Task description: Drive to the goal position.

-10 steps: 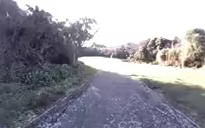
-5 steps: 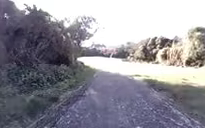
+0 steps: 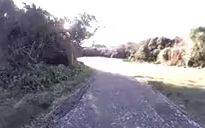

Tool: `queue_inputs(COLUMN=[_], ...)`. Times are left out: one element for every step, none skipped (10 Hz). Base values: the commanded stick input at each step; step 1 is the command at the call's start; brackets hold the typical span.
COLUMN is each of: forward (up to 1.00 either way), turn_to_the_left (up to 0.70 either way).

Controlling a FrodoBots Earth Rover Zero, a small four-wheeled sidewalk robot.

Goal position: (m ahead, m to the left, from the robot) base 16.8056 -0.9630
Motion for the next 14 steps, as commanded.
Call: queue_inputs(forward=[0.50,0.50,0.50,0.50,0.50,0.50,0.50,0.50,0.50,0.50,0.50,0.50,0.50,0.50], turn_to_the_left=[0.00,-0.04,-0.30,-0.44,-0.32,-0.22,-0.12,-0.02,0.00,0.00,0.00,0.00,0.00,0.00])
